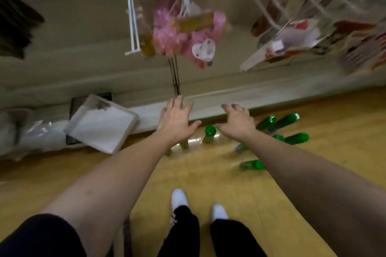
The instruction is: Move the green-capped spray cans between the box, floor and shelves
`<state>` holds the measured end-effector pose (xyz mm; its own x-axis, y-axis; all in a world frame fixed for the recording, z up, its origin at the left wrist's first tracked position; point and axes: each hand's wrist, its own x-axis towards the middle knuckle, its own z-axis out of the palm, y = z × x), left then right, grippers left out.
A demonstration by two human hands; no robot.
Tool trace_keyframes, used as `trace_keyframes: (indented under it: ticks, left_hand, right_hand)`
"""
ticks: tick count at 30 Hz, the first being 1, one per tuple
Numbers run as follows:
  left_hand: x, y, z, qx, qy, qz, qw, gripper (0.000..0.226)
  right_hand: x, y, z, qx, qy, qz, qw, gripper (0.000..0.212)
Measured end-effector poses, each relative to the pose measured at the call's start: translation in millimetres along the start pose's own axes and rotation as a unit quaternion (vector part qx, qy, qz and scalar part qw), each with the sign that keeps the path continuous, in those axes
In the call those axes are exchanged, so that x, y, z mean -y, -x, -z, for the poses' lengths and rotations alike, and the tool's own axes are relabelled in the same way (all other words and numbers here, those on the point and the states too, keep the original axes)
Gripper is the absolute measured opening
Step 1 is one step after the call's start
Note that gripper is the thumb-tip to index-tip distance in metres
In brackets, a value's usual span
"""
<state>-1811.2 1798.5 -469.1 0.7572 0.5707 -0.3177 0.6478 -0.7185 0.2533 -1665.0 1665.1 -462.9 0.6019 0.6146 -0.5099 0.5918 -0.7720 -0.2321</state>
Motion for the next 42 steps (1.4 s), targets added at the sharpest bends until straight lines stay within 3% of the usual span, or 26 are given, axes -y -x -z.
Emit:
trace_keyframes:
  ticks: [9,17,22,30,38,42]
  left_hand:
    - [61.3,-51.9,-150.2,0.071,0.057,0.092,0.992,0.077]
    - [84.8,-100.3,-292.6,0.067,0.1,0.157,0.98,0.088]
    - [94.9,-119.8,-354.7,0.026,0.149,0.201,0.968,0.095]
    - [106.4,-141.5,-396.3,-0.028,0.208,0.239,0.948,0.098]
    - [119.9,-158.6,-401.0,-0.019,0.258,0.258,0.931,0.096]
    - [119.4,-163.1,-403.6,-0.018,0.272,0.257,0.927,0.097]
  right_hand:
    - [-29.9,-108.2,-124.5,0.076,0.021,-0.009,0.997,0.077]
    - [-82.1,-206.4,-238.1,0.083,0.024,0.017,0.996,0.085]
    - [-102.2,-247.7,-283.5,0.076,0.005,0.045,0.996,0.092]
    - [-101.3,-291.4,-307.9,0.088,-0.021,0.113,0.989,0.104]
    - [-97.1,-310.9,-310.0,0.126,0.043,0.145,0.98,0.062]
    - [-94.1,-319.4,-310.5,0.149,0.06,0.145,0.976,0.057]
